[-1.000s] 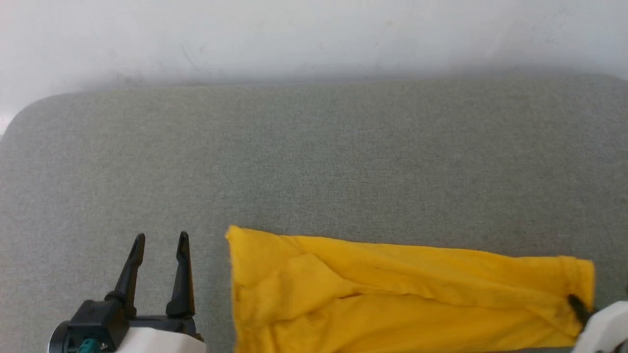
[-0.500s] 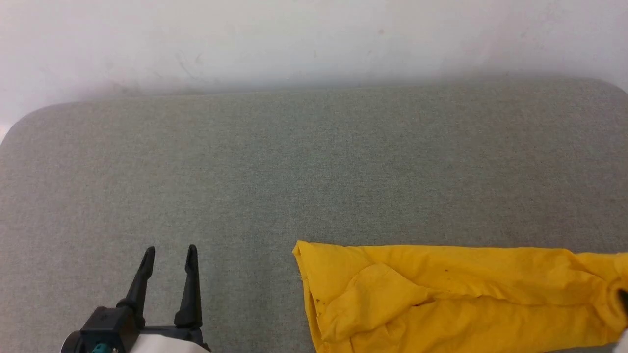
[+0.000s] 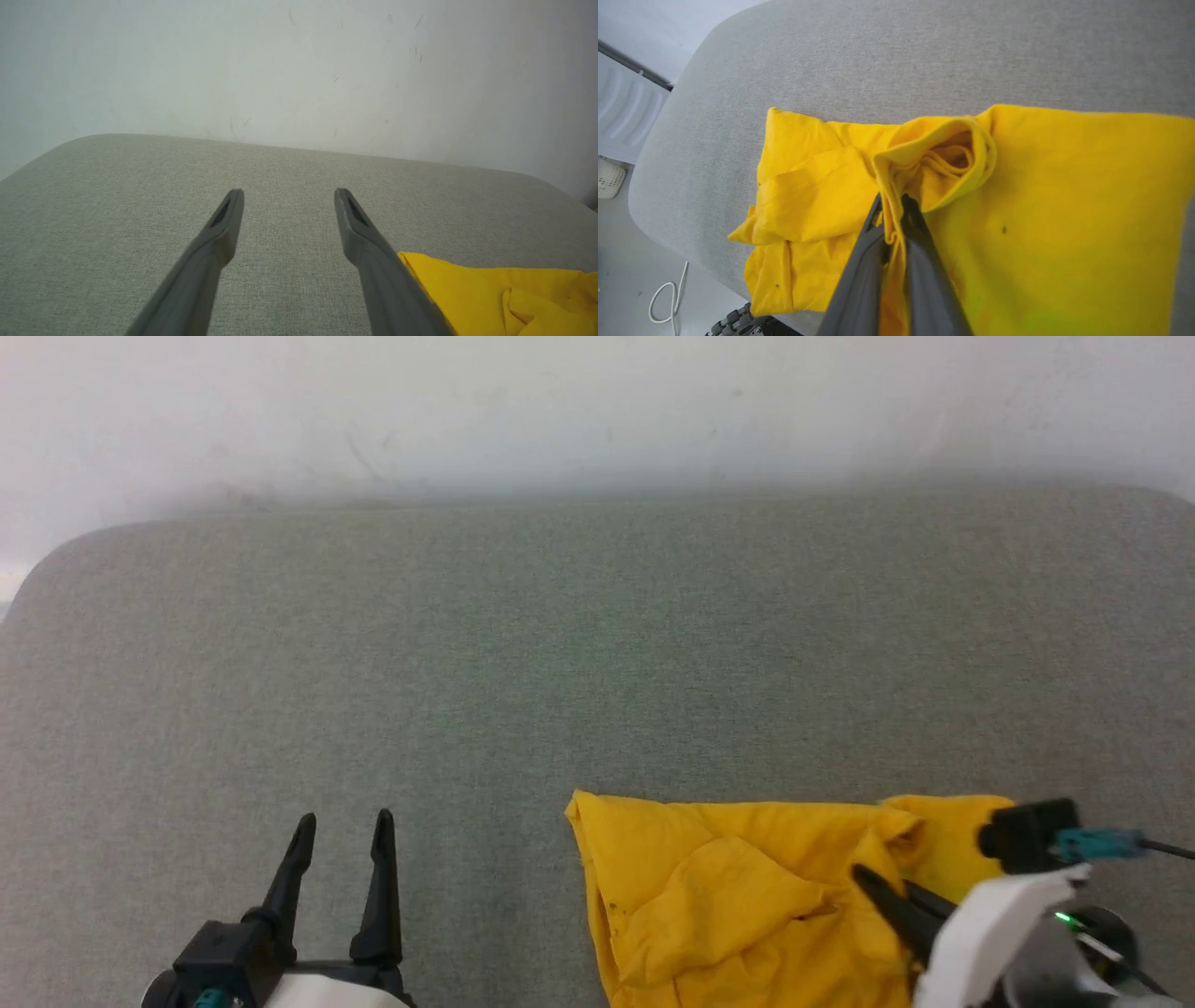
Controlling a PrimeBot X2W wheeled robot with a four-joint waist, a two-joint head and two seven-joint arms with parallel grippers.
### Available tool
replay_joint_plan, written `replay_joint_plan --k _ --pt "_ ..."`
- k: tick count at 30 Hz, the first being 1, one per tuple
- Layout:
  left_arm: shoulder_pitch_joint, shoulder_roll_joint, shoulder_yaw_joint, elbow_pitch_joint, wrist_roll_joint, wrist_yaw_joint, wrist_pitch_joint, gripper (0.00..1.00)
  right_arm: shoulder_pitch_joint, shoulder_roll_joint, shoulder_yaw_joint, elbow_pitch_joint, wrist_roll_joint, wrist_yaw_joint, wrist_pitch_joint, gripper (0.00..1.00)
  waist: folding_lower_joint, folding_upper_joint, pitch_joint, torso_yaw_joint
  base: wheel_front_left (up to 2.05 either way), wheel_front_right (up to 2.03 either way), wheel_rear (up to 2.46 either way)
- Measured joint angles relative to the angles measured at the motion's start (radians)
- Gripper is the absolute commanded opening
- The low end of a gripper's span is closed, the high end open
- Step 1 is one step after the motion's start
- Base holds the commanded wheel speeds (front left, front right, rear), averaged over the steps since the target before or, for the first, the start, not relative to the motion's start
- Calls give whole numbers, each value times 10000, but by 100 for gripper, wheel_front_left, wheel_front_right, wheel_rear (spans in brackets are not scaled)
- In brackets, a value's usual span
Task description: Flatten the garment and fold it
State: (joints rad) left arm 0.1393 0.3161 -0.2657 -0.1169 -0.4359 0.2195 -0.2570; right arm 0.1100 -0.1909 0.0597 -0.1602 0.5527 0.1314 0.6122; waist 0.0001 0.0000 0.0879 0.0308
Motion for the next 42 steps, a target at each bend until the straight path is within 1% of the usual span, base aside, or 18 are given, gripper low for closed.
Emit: replay_joint_plan --k 6,11,22,26,27,28,29,30,33,36,39,42 --pt "-224 -86 -46 134 -29 -123 0 100 -901 430 1463 -173 15 0 171 0 0 0 152 273 0 0 0" --pt "-383 -224 -104 320 -29 -226 0 100 -1668 663 2445 251 -278 0 276 0 0 0 291 560 0 0 0" --pt "-564 -589 -134 694 -21 -443 0 100 -2605 1060 3557 2144 -1104 0 474 0 0 0 474 1095 0 0 0" --pt "-602 -665 -117 784 44 -529 0 100 -2737 1198 3685 2897 -1557 0 472 0 0 0 423 1169 0 0 0" --pt "-602 -688 -111 811 52 -548 0 100 -2741 1233 3687 3085 -1674 0 454 4 0 0 402 1177 0 0 0" --pt "-602 -708 -102 842 52 -602 0 100 -2743 1267 3670 3289 -1793 0 389 21 0 0 375 1180 0 0 0" --pt "-602 -723 -92 869 52 -606 0 100 -2746 1292 3649 3467 -1942 0 293 57 0 0 348 1179 0 0 0" --pt "-601 -736 -81 890 52 -612 0 100 -2768 1317 3611 3657 -2115 0 196 100 -1 0 321 1171 0 0 0" --pt "-599 -754 -46 978 52 -696 0 100 -2934 1348 3641 4061 -2602 2 12 100 0 0 243 1122 0 0 0" --pt "-588 -754 -15 1034 50 -711 0 100 -2941 1388 3591 4069 -2366 2 -165 100 0 0 144 1026 0 0 0" --pt "-580 -742 -10 1053 50 -771 0 100 -2872 1406 3248 3641 -1816 2 -382 100 -1 0 27 905 0 0 0" --pt "-548 -709 13 1047 48 -771 0 100 -2586 1417 2483 2872 -1720 2 -441 100 -1 0 -62 753 0 0 0"
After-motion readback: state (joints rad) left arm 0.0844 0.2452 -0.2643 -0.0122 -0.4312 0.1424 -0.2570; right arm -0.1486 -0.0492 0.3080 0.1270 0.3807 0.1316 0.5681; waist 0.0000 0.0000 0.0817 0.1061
